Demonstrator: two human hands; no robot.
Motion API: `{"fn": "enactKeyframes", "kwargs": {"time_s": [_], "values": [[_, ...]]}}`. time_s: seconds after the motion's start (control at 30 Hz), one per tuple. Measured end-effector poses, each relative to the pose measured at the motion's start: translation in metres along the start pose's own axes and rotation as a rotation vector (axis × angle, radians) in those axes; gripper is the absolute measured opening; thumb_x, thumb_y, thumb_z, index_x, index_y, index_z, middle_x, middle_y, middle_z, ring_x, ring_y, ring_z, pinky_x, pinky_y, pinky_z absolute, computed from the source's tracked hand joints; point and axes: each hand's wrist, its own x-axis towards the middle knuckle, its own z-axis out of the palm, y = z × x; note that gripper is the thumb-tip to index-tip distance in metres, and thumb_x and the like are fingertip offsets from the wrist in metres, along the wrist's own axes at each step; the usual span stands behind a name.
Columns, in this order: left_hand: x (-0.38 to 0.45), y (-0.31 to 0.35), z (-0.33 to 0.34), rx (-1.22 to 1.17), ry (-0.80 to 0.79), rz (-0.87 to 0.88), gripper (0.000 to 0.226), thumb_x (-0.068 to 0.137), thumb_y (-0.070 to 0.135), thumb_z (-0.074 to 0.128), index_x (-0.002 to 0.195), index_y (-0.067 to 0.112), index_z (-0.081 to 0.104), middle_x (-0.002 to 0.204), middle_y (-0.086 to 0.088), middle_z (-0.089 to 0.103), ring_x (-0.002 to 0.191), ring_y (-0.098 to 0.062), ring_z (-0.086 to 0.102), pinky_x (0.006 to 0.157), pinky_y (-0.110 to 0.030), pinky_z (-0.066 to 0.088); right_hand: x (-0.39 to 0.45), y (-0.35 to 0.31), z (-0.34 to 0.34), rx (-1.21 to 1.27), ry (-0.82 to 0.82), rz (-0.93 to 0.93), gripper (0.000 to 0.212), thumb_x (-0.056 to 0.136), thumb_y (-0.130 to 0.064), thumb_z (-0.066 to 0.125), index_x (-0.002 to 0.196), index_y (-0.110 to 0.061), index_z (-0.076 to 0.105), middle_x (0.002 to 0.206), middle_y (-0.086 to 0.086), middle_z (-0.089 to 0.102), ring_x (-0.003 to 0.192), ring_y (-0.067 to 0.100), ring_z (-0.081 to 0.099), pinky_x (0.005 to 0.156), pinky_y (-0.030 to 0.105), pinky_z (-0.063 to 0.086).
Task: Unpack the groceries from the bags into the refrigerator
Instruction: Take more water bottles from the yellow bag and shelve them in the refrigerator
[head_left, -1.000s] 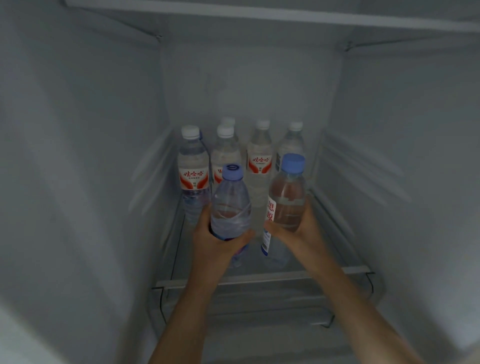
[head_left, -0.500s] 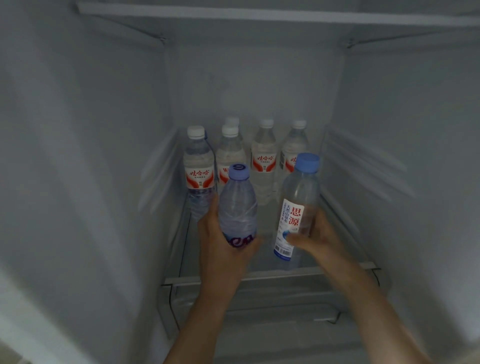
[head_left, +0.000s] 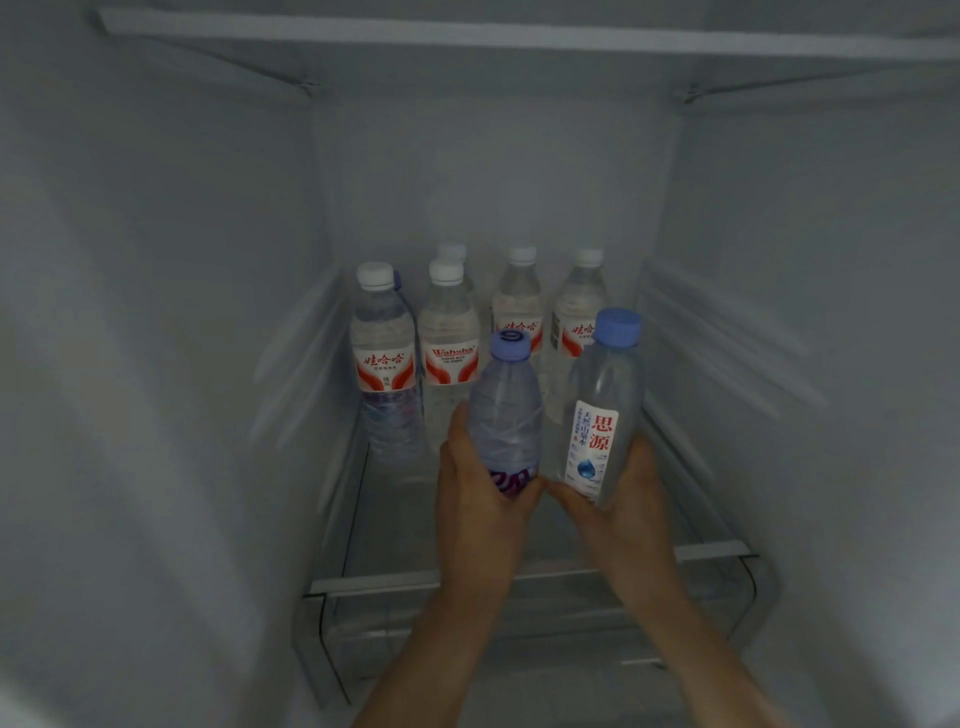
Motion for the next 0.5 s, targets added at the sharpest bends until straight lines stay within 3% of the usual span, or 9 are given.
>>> {"fn": "enactKeyframes", "kwargs": {"time_s": [0.17, 0.3, 0.4, 0.5], "values": [[0.023, -0.001, 0.031, 0.046, -0.061, 0.004, 0.105, 0.072, 0.022, 0.085, 0.152, 0.018, 0.017, 0.143, -0.004, 0.043, 0.129, -0.015, 0.046, 0.105, -0.04, 0.045, 0.039, 0.009, -0.009, 0.02, -0.037, -0.012, 0.066, 0.071, -0.006, 0.082, 0.12, -0.02, 0.04, 0.101, -0.014, 0.054, 0.089, -0.003, 0.055, 0.07, 0.0, 0.042], [0.043, -0.003, 0.048, 0.096, -0.078, 0.027, 0.105, 0.075, 0.02, 0.083, 0.152, 0.013, 0.011, 0.147, -0.012, 0.037, 0.133, -0.021, 0.043, 0.108, -0.04, 0.042, 0.067, 0.019, -0.006, 0.003, -0.055, -0.015, 0.067, 0.071, -0.002, 0.081, 0.117, -0.023, 0.037, 0.107, -0.005, 0.053, 0.089, 0.001, 0.054, 0.067, -0.002, 0.041], [0.055, -0.006, 0.055, 0.13, -0.066, 0.054, 0.107, 0.076, 0.019, 0.082, 0.152, 0.009, 0.008, 0.148, -0.017, 0.034, 0.135, -0.025, 0.04, 0.11, -0.042, 0.039, 0.082, 0.026, -0.001, -0.024, -0.068, -0.041, 0.066, 0.072, -0.003, 0.081, 0.119, -0.02, 0.038, 0.113, 0.002, 0.052, 0.099, 0.012, 0.055, 0.072, 0.002, 0.041], [0.064, -0.01, 0.059, 0.165, -0.056, 0.055, 0.11, 0.076, 0.019, 0.081, 0.152, 0.006, 0.003, 0.151, -0.019, 0.029, 0.138, -0.028, 0.035, 0.113, -0.038, 0.033, 0.091, 0.031, 0.004, -0.111, -0.04, -0.077, 0.069, 0.069, -0.009, 0.083, 0.126, -0.005, 0.043, 0.114, 0.005, 0.045, 0.112, 0.024, 0.047, 0.081, 0.017, 0.035]]}}
